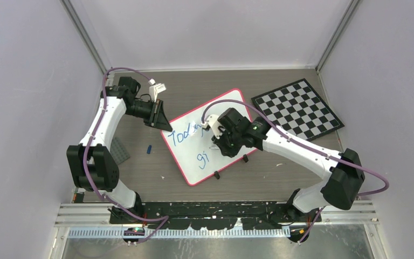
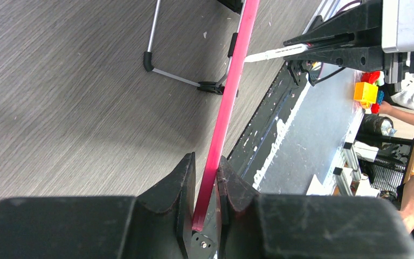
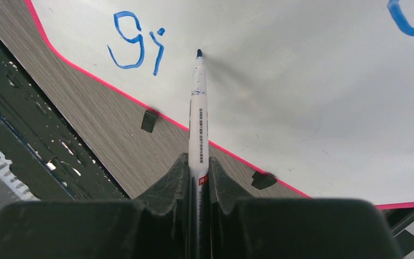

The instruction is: Write a sentence on the whiteboard

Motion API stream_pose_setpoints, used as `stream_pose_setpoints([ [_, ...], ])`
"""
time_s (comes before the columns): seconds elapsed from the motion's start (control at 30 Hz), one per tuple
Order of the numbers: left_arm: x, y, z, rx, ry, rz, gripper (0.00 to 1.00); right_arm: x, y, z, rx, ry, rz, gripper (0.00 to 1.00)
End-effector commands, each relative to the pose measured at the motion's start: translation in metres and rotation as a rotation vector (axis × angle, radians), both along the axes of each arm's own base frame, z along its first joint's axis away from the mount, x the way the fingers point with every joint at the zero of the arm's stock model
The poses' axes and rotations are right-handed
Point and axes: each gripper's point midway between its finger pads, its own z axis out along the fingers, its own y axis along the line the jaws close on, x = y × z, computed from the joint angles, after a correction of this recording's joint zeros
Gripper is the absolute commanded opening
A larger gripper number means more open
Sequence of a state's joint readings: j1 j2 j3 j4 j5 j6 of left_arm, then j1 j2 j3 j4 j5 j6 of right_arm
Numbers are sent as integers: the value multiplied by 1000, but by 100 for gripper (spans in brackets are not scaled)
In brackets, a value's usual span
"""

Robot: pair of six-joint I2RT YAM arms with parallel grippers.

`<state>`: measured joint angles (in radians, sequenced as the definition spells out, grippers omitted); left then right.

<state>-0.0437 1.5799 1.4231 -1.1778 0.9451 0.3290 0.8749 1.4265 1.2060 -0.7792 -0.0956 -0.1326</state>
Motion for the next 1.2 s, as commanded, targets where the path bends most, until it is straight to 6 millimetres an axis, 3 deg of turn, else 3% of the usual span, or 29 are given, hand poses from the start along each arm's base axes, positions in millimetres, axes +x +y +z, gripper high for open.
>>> stream_pose_setpoints([
  [0.0, 3, 6, -4, 59, -24, 9, 0, 16, 8, 13, 22, -62, -31, 0],
  [0.3, 3, 6, -5, 62, -24, 8, 0, 23, 19, 19, 44, -71, -27, 0],
  [0.63, 4, 7, -6, 66, -23, 6, 0, 13, 20, 7, 28, -25, 9, 0],
  [1.17, 5, 6, -8, 64, -16, 7, 0, -3, -2, -13, -38, 10, 15, 0],
])
